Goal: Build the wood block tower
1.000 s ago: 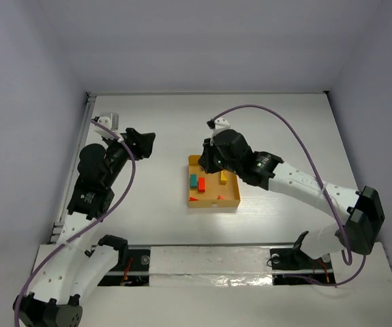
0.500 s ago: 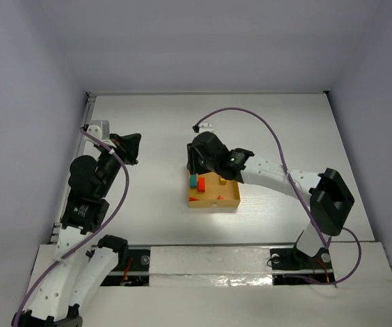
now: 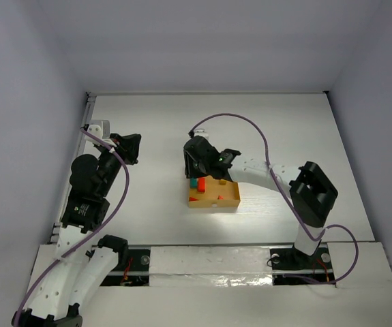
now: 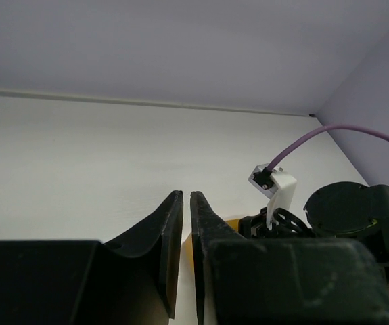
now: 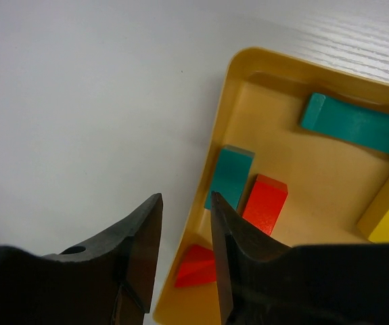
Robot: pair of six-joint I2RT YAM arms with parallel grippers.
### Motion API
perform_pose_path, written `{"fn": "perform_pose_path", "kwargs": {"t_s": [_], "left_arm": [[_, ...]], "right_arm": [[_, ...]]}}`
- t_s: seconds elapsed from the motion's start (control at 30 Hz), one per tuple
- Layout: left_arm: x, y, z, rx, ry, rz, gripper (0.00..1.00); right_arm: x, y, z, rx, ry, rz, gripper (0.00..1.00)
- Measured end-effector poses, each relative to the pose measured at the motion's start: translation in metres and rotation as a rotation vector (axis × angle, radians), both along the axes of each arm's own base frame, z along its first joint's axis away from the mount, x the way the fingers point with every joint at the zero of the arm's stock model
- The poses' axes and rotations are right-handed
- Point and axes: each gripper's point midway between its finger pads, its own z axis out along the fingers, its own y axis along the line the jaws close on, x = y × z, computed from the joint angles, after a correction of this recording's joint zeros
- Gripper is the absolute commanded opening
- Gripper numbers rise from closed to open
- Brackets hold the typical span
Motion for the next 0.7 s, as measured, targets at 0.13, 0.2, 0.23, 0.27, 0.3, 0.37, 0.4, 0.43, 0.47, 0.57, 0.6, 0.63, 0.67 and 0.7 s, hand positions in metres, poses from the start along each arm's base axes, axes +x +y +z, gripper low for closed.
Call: {"fn": "perform_pose_path", "kwargs": {"t_s": [0.13, 0.2, 0.23, 0.27, 0.3, 0.37, 0.4, 0.43, 0.47, 0.57, 0.6, 0.63, 0.67, 0.7], "left_arm": [[0.000, 0.000, 0.000, 0.000, 0.000, 0.000, 0.10], [0.000, 0.000, 0.000, 0.000, 0.000, -0.001, 0.10], [0.000, 0.000, 0.000, 0.000, 0.000, -0.001, 0.10], [0.000, 0.000, 0.000, 0.000, 0.000, -0.001, 0.10], [0.000, 0.000, 0.000, 0.000, 0.000, -0.001, 0.10], [0.000, 0.000, 0.000, 0.000, 0.000, -0.001, 0.10], [0.000, 0.000, 0.000, 0.000, 0.000, -0.001, 0.11], [0.000, 0.000, 0.000, 0.000, 0.000, -0.001, 0.11], [0.000, 0.000, 0.000, 0.000, 0.000, -0.001, 0.11], [0.000, 0.000, 0.000, 0.000, 0.000, -0.001, 0.10], [0.000, 0.000, 0.000, 0.000, 0.000, -0.001, 0.10], [0.000, 0.000, 0.000, 0.000, 0.000, -0.001, 0.10], [0.000, 0.000, 0.000, 0.000, 0.000, -0.001, 0.10], [0.000, 0.000, 0.000, 0.000, 0.000, -0.001, 0.10]], "right_arm": [[-0.008, 0.003, -0.006, 0.007, 0.022, 0.005, 0.40], [-0.016, 0.003, -0.013, 0.006, 0.048, 0.017, 0.40], [-0.021, 0.004, -0.017, 0.006, 0.060, 0.022, 0.39], [-0.025, 0.006, -0.020, 0.005, 0.071, 0.030, 0.39], [-0.028, 0.007, -0.023, 0.004, 0.080, 0.034, 0.35], [-0.031, 0.011, -0.028, 0.005, 0.089, 0.042, 0.21], [-0.033, 0.011, -0.032, 0.003, 0.093, 0.042, 0.15], [-0.034, 0.010, -0.035, -0.001, 0.099, 0.045, 0.13], [-0.034, 0.011, -0.036, 0.003, 0.103, 0.044, 0.10], [-0.034, 0.012, -0.036, 0.005, 0.099, 0.046, 0.07], [-0.033, 0.012, -0.036, 0.004, 0.095, 0.049, 0.03], [-0.032, 0.013, -0.036, 0.002, 0.092, 0.054, 0.00], [-0.031, 0.014, -0.036, -0.002, 0.084, 0.063, 0.00], [-0.029, 0.015, -0.036, -0.006, 0.078, 0.070, 0.00]]}}
